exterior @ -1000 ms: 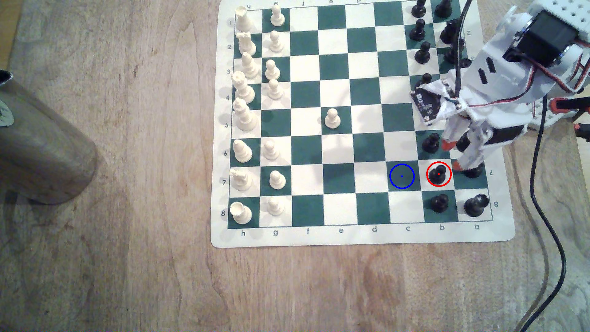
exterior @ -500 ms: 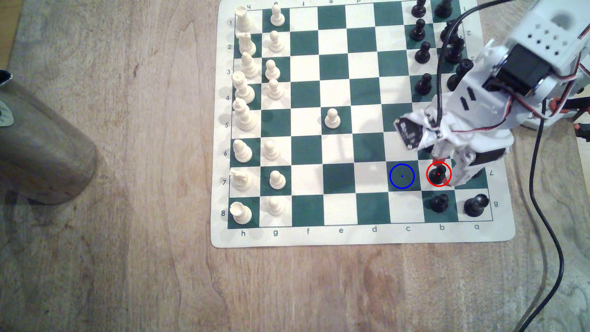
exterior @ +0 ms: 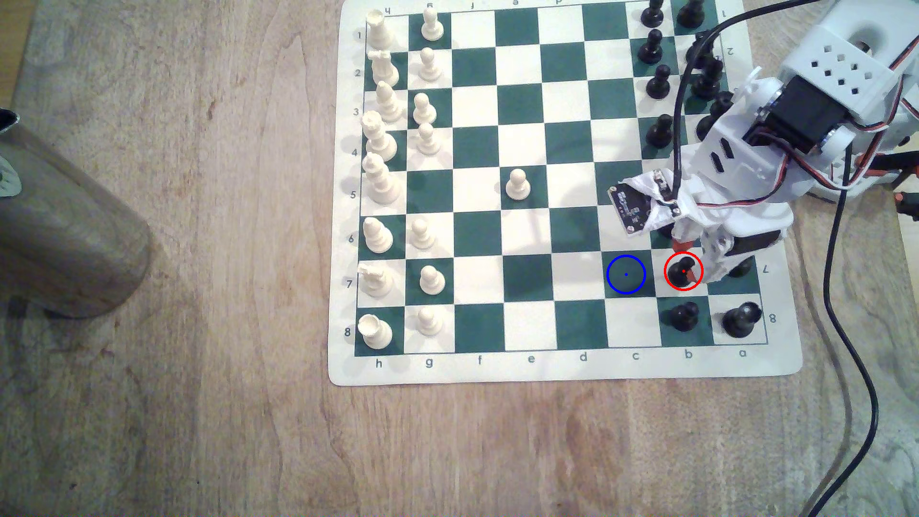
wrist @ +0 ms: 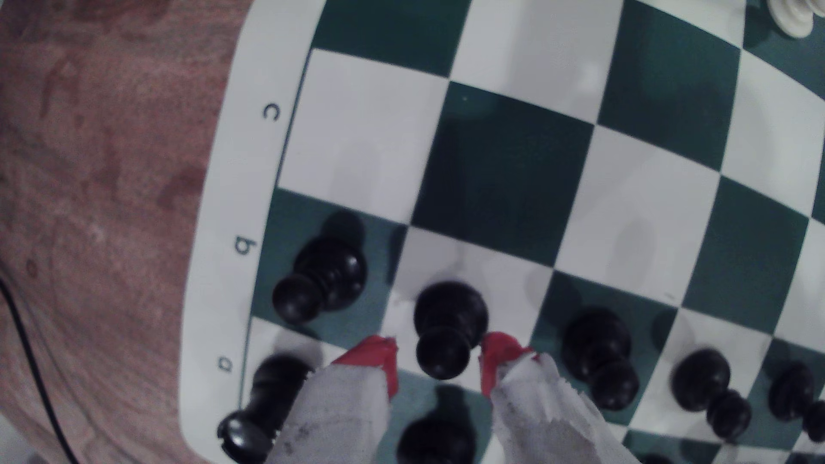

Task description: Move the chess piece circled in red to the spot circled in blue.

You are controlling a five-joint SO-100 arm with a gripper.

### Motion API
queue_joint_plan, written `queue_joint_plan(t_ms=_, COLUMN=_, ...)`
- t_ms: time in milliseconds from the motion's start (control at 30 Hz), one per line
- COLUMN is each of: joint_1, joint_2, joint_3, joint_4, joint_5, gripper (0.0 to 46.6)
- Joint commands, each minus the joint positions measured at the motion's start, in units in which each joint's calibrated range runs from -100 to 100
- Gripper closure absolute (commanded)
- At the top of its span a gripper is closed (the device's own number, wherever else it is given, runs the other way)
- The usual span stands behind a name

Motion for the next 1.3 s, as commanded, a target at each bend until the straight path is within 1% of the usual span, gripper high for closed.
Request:
queue_joint_plan(t_ms=0, joint_1=-0.70, joint_2=0.99, joint_3=-0.83, joint_4=-1.59, joint_5=-0.34, gripper=36.2)
queue_joint_plan(t_ms=167, joint_1=-0.85, joint_2=2.43, joint_3=-0.92, joint_4=-2.82, joint_5=-0.44, gripper=36.4)
queue_joint_plan(t_ms=300, joint_1=-0.62, joint_2=3.11, joint_3=-1.01, joint_4=-3.39, joint_5=-0.39, gripper=38.1)
queue_joint_plan(t_ms=333, joint_1=-0.62, joint_2=3.20, joint_3=-0.92, joint_4=-3.72, joint_5=-0.34, gripper=40.3)
queue_joint_plan(t_ms=533, joint_1=-0.54, joint_2=2.86, joint_3=-0.83, joint_4=-3.97, joint_5=-0.15, gripper=43.7)
queue_joint_plan(t_ms=600, joint_1=-0.23, joint_2=2.52, joint_3=-1.28, joint_4=-3.31, joint_5=-0.10, gripper=44.0)
queue_joint_plan(t_ms=767, joint_1=1.34, joint_2=-3.17, joint_3=-5.54, joint_4=4.06, joint_5=0.44, gripper=44.6)
queue_joint_plan(t_ms=900, joint_1=0.24, joint_2=-6.14, joint_3=-7.81, joint_4=7.91, joint_5=0.15, gripper=44.7)
queue_joint_plan(t_ms=1100, joint_1=2.12, joint_2=-3.59, joint_3=-16.87, joint_4=10.37, joint_5=0.73, gripper=44.9)
queue_joint_plan(t_ms=1267, joint_1=4.54, joint_2=2.35, joint_3=-20.77, joint_4=8.48, joint_5=1.17, gripper=45.0)
